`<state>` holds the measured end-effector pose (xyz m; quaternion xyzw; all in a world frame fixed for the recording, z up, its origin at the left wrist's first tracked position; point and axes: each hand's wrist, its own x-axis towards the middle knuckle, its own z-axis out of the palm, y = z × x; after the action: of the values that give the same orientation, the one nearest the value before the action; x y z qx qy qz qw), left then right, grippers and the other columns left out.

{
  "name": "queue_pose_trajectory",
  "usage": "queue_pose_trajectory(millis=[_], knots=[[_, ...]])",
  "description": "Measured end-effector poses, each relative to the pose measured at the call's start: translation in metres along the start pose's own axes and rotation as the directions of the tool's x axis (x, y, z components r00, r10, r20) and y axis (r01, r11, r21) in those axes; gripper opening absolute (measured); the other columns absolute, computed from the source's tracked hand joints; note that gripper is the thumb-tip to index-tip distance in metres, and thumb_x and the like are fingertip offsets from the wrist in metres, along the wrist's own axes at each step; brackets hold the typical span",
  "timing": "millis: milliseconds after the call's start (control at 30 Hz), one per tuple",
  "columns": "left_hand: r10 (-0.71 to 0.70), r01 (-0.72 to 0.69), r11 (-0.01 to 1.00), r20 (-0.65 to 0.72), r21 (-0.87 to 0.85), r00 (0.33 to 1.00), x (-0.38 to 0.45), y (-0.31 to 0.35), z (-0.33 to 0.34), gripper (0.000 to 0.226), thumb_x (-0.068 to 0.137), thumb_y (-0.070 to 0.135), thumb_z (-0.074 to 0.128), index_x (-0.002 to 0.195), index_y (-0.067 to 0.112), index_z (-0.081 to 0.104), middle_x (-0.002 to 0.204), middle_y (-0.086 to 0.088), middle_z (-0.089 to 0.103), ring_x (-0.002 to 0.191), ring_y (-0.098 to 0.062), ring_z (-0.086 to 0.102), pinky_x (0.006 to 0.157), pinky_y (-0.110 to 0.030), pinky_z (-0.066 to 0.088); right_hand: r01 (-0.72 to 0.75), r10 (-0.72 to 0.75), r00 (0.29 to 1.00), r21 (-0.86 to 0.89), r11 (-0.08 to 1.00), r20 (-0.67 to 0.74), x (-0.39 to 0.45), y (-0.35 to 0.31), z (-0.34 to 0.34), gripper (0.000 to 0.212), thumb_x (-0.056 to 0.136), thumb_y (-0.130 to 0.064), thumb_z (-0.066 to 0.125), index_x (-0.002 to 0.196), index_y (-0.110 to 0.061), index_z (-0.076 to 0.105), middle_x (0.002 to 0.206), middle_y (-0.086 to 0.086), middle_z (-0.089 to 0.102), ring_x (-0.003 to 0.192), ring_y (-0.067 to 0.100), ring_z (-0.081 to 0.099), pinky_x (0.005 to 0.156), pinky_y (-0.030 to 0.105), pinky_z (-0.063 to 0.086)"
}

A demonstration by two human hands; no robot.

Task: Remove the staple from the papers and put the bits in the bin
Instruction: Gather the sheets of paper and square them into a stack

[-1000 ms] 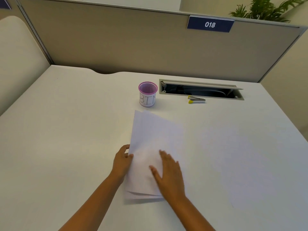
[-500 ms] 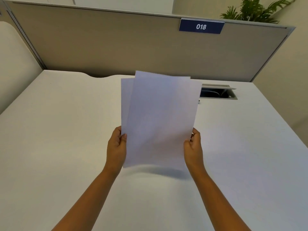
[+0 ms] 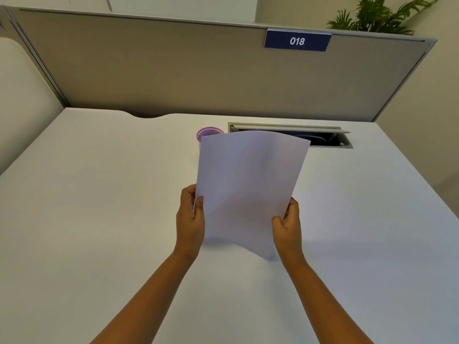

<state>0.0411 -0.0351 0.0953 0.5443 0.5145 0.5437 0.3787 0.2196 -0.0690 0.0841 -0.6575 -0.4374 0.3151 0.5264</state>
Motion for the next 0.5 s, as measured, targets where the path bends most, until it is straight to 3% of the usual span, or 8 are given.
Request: queue_pose_trajectory(millis=[200,333,433,500], knots=[[0.034,-0.034,0.999,-0.025,0.023,0.999,-0.004,0.005,0.006,0.016,0.097,0.003,0.034,0.105,0.007,0.047,0.091,0.011,0.055,0.079,0.009,0.056,0.065,-0.004,0.043,0.057,-0.055,0.998,0.037,0.998,-0.043,0.003,-0.003,-0.002,0.034,0.095,-0.001,0.042,0.125,-0.016,0.039,0.115,-0.009,0.05,0.096,-0.002,0.053,0.079,0.0,0.043],[-0.018,0.019,1.0,-0.029,0.015,0.999,-0.007,-0.007,0.005,0.023,0.098,0.006,0.033,0.114,0.001,0.049,0.098,0.003,0.058,0.082,0.007,0.057,0.067,-0.003,0.043,0.032,-0.031,0.999,0.018,0.999,-0.039,0.0,0.005,-0.002,0.034,0.095,-0.003,0.043,0.125,-0.017,0.038,0.105,-0.022,0.05,0.092,-0.005,0.052,0.08,-0.003,0.039],[-0.081,0.081,0.996,-0.012,0.045,0.997,-0.009,-0.013,0.004,0.025,0.098,0.008,0.034,0.117,0.005,0.05,0.104,-0.004,0.059,0.085,-0.005,0.058,0.069,-0.003,0.044,0.011,-0.012,0.999,-0.017,1.0,-0.032,-0.001,0.009,-0.004,0.035,0.095,-0.004,0.043,0.129,-0.013,0.039,0.105,-0.019,0.051,0.092,0.001,0.054,0.087,0.01,0.042],[-0.08,0.082,0.994,-0.018,0.074,0.997,-0.006,-0.015,0.002,0.024,0.098,0.01,0.035,0.117,0.01,0.051,0.098,-0.002,0.061,0.08,-0.004,0.058,0.066,-0.007,0.045,-0.002,0.001,0.998,-0.016,1.0,-0.059,0.002,0.006,-0.007,0.037,0.095,-0.007,0.044,0.131,-0.012,0.04,0.11,-0.011,0.053,0.091,0.005,0.056,0.088,0.02,0.046]])
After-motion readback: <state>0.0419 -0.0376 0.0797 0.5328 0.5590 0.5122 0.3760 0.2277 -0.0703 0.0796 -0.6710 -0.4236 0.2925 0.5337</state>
